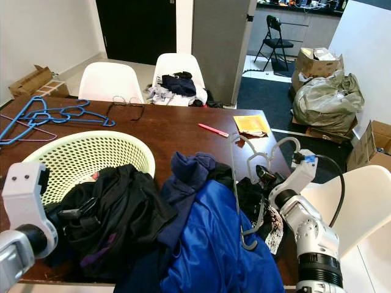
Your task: Hang hanger
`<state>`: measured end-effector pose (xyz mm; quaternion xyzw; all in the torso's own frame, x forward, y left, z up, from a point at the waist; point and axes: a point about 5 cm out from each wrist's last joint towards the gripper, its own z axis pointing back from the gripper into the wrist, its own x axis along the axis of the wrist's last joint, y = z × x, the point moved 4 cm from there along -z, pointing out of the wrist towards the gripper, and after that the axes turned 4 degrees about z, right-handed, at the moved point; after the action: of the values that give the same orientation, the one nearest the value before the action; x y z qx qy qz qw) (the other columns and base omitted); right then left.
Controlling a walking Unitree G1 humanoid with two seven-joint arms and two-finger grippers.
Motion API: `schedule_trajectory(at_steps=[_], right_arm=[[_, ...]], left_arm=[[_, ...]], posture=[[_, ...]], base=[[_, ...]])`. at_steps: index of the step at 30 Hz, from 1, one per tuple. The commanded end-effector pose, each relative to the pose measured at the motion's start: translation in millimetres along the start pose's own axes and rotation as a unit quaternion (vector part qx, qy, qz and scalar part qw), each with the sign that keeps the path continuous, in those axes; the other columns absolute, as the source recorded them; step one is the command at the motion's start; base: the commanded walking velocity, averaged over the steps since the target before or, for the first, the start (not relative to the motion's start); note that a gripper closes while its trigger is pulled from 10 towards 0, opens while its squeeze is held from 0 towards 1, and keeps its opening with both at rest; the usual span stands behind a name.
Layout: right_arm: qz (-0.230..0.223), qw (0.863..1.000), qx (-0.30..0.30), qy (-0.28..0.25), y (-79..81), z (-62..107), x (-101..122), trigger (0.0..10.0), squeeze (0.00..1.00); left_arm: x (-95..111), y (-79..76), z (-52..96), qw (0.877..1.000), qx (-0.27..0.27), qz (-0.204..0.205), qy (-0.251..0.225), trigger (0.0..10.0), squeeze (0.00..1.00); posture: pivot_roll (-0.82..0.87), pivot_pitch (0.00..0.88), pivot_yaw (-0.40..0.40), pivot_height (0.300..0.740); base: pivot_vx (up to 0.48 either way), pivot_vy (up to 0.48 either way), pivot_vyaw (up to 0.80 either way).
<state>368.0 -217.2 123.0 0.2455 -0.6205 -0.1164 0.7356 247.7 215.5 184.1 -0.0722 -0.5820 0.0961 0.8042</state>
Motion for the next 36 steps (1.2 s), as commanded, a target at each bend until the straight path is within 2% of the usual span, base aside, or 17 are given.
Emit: schedule_trajectory(at_steps=[1,8,18,19,20,21,31,36], right_arm=[[-0.009,1.0,-0.01,0.015,-5.9,3.3,-8.7,10.0,0.0],[-0.008,1.0,-0.01,0.016,-5.7,2.8,-9.0,10.0,0.0],[-0.005,1.0,-0.011,0.018,-5.9,3.1,-9.6,10.0,0.0],[-0.004,1.0,-0.011,0.019,-5.9,3.4,-9.8,10.0,0.0],[-0.004,1.0,-0.011,0.019,-5.9,3.4,-9.8,10.0,0.0],[-0.004,1.0,-0.011,0.019,-6.0,3.6,-9.9,10.0,0.0],[-0.003,1.0,-0.013,0.02,-6.4,4.4,-10.1,10.0,0.0],[-0.004,1.0,-0.013,0.019,-6.8,4.1,-9.5,10.0,0.0]], left_arm=[[11.4,-4.2,2.3,0.999,-0.01,-0.03,-0.017,10.0,0.0],[15.0,-8.6,2.4,0.999,-0.017,-0.043,-0.023,10.0,0.0],[5.5,-16.4,1.7,0.998,-0.036,-0.049,-0.001,10.0,0.0],[3.1,-16.3,1.6,0.998,-0.036,-0.05,0.005,7.6,0.0],[3.1,-16.3,1.6,0.998,-0.036,-0.05,0.005,7.6,0.0],[1.0,-15.9,1.4,0.998,-0.037,-0.052,0.01,0.0,0.0],[-3.2,-13.8,1.5,0.998,-0.036,-0.056,0.021,0.0,0.0],[1.5,-12.7,1.1,0.997,-0.035,-0.062,0.012,0.0,0.0]], posture=[[0.12,0.018,-0.08,0.74],[0.12,0.016,-0.079,0.74],[0.11,0.009,-0.077,0.74],[0.11,0.008,-0.077,0.74],[0.11,0.008,-0.077,0.74],[0.11,0.007,-0.076,0.74],[0.11,0.01,-0.075,0.74],[0.11,0.01,-0.076,0.74]], base=[[0.0,0.0,0.0],[0.0,0.0,0.0],[0.0,0.0,0.0],[0.0,0.0,0.0],[0.0,0.0,0.0],[0.0,0.0,0.0],[0.0,0.0,0.0],[0.0,0.0,0.0]])
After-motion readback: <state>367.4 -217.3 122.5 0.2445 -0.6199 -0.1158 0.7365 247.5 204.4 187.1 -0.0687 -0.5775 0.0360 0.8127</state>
